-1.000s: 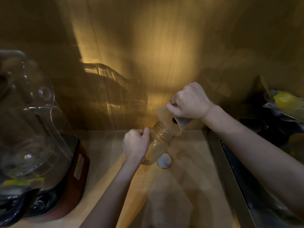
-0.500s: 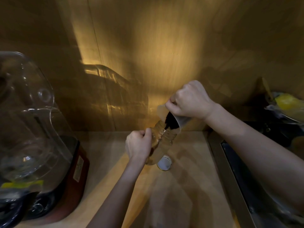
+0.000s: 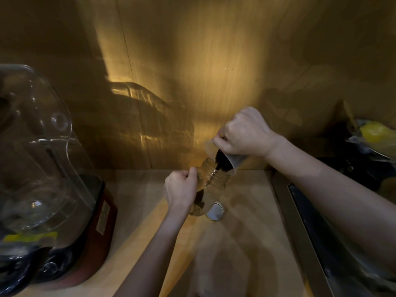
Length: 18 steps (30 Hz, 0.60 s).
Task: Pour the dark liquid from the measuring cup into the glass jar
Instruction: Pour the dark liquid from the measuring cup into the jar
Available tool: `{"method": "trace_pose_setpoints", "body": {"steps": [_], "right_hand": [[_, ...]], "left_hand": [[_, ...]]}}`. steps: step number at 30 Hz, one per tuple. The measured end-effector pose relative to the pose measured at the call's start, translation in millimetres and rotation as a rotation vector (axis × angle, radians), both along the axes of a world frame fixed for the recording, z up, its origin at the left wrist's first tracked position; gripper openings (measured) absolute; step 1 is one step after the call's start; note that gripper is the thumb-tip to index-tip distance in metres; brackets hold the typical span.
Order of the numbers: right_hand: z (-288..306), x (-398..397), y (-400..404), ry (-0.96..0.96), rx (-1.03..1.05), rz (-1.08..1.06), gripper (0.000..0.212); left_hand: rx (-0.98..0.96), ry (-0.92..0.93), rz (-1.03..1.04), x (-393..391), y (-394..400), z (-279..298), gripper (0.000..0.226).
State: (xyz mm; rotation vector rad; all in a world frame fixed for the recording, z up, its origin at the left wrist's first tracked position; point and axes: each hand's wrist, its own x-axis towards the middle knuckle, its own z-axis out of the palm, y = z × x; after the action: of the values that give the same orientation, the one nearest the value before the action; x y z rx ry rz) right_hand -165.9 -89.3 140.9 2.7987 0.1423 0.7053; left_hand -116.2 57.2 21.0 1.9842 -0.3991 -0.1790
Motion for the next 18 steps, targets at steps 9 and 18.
{"method": "trace_pose_setpoints", "body": {"steps": [9, 18], "right_hand": [[2.4, 0.7, 0.5, 0.016, 0.008, -0.015, 0.039], [9.1, 0.3, -2.1, 0.008, -0.018, -0.007, 0.043]], "left_hand": [[-0.021, 0.020, -0.013, -1.6, 2.0, 0.2, 0.044], [-0.023, -0.005, -0.015, 1.8, 0.7, 10.9, 0.042]]}}
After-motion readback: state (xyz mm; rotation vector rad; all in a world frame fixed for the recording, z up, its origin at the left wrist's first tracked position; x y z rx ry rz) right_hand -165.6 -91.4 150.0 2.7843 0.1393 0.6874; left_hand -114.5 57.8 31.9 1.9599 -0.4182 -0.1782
